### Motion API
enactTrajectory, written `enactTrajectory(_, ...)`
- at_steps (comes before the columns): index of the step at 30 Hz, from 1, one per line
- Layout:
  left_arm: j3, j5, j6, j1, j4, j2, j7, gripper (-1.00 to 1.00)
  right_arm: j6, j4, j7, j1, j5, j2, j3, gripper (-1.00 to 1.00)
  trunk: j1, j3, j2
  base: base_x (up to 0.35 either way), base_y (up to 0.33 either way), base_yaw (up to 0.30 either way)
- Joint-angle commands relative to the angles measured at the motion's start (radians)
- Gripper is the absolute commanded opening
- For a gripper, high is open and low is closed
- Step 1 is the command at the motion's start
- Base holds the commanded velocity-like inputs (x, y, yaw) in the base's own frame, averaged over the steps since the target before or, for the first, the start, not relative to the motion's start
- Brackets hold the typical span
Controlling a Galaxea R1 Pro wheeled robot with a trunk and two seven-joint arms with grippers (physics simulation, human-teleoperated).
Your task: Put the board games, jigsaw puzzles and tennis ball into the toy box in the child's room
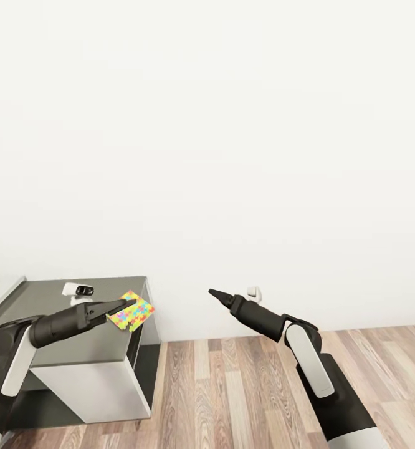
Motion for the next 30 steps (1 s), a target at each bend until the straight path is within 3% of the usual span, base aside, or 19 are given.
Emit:
enactTrajectory(1, 0.0, -0.011, 0.011, 0.003, 0.004, 0.0, 0.0, 1.0, 0.005, 0.0, 0.003, -0.001, -0.001, -0.004, -0.001, 1.0, 0.001, 0.0, -0.002, 0.0, 0.0, 0.0)
enactTrajectory(7, 0.0, -0.031, 0.011, 0.008, 0.009, -0.002, 0.002, 1.0, 0.002, -0.001, 0.011, -0.001, 0.001, -0.01, 0.0, 1.0, 0.001, 0.01, -0.002, 0.0, 0.0, 0.001)
enactTrajectory(30, 0.001, -0.031, 0.016, 0.011, 0.012, 0.0, -0.005, 1.0, -0.001, 0.0, 0.012, -0.001, 0.003, -0.001, 0.003, 1.0, 0.001, 0.016, -0.002, 0.0, 0.0, 0.007)
